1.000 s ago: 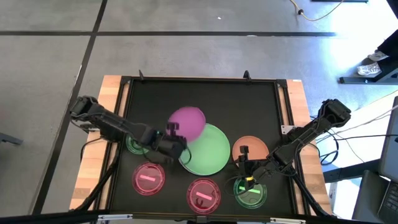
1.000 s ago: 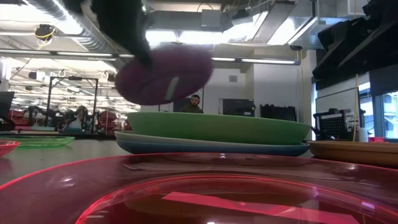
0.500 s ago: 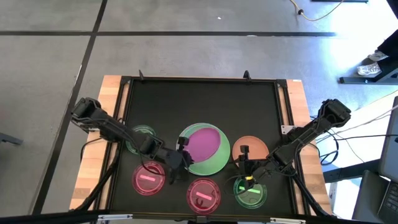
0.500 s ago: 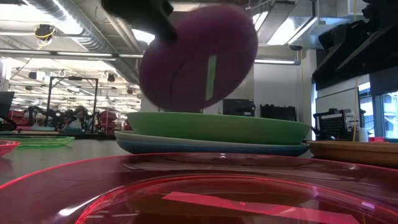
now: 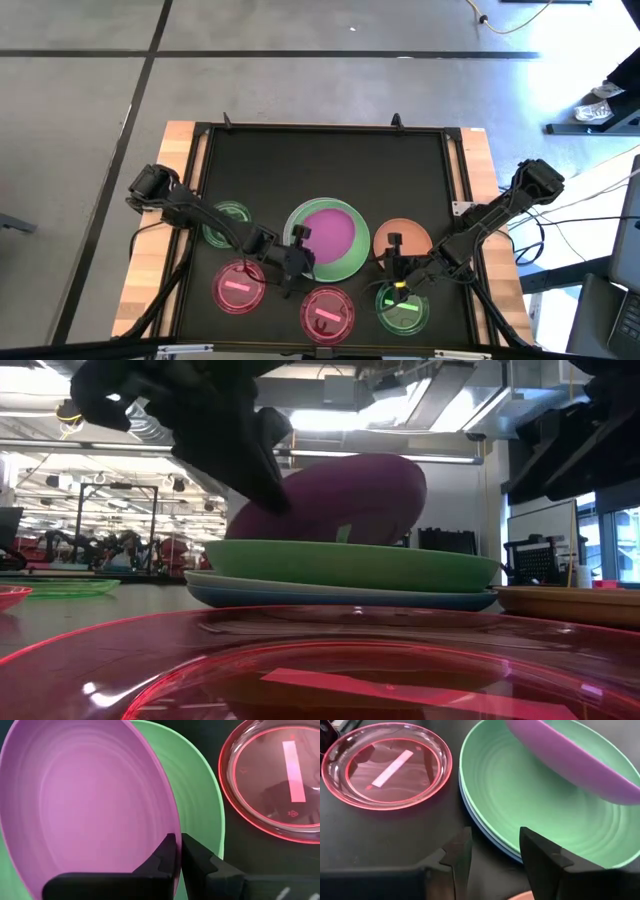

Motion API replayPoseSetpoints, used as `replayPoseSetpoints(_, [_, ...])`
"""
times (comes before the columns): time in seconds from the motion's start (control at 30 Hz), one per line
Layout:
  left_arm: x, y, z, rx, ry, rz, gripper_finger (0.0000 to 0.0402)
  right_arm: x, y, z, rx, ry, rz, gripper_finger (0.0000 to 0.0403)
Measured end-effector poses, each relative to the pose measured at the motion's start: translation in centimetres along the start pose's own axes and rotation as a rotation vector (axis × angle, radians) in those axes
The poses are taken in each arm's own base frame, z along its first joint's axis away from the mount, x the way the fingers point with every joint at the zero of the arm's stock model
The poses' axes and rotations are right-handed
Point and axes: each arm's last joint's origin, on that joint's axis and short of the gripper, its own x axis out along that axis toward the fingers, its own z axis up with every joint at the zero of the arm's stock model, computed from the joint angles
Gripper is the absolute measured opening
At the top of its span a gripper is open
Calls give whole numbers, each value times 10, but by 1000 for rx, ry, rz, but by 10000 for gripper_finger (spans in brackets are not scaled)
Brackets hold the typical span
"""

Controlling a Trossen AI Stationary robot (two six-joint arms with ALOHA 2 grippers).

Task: Stack plastic plates
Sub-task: Stack the purple plate on top of the light green plate, then stack the orange plate on top of the purple plate

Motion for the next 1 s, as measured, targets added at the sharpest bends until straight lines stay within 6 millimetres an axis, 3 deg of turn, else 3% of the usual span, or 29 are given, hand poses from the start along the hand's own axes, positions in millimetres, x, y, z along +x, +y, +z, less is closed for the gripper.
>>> replayPoseSetpoints(0.13, [0, 0, 0, -1, 1, -6, 21, 0, 0, 0, 22, 3, -1, 154])
replayPoseSetpoints(0.43, [-1, -1, -1, -5, 13, -30, 92, 0, 1, -1, 71, 13, 23, 154])
replayPoseSetpoints(0.57, [-4, -4, -2, 6, 24, -37, 106, -3, -1, 0, 72, 19, 38, 154])
replayPoseSetpoints(0.77, [-33, -8, 1, -29, 22, -54, 106, -24, -12, 6, 90, 19, 46, 154])
replayPoseSetpoints(1.0, [-74, -5, 10, -50, -92, -21, 106, -50, -36, -4, 142, 93, -123, 154])
